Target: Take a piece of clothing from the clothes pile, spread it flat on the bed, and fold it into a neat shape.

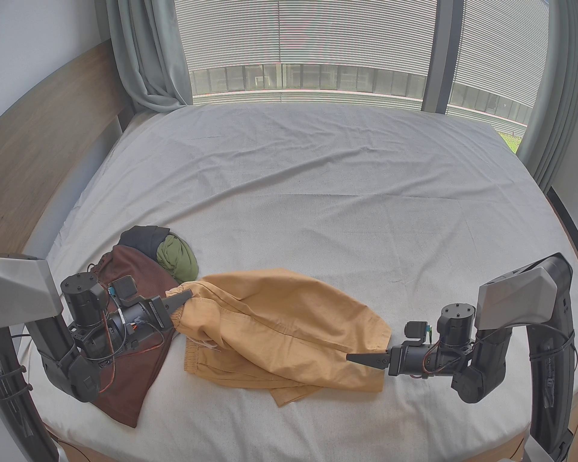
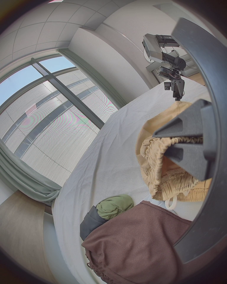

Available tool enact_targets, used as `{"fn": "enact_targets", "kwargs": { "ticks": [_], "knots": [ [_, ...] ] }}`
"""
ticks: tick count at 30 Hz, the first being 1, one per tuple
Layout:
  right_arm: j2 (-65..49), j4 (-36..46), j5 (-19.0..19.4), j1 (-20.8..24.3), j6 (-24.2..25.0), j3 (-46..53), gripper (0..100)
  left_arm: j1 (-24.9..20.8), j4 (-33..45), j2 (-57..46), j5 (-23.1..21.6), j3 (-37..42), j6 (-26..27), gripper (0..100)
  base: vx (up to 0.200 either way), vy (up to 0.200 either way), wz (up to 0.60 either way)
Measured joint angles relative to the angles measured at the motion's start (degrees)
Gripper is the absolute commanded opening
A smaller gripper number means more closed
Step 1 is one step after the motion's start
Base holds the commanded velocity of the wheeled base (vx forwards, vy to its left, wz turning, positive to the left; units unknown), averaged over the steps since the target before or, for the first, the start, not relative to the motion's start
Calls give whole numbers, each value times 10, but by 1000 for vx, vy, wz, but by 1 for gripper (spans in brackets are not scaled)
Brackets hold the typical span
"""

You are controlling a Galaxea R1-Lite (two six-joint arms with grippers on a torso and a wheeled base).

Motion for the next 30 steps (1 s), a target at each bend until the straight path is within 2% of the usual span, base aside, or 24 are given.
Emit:
{"fn": "enact_targets", "kwargs": {
  "ticks": [19,20,30],
  "knots": [
    [15,-1,-1,6,-12,-9,100,0,0,0,0,0,0,0,0,0,0],
    [16,-1,-1,7,-15,-10,0,0,0,0,0,0,0,0,0,0,0],
    [26,-1,-12,5,-24,-16,0,0,0,0,0,-2,0,0,0,0,0]
  ]
}}
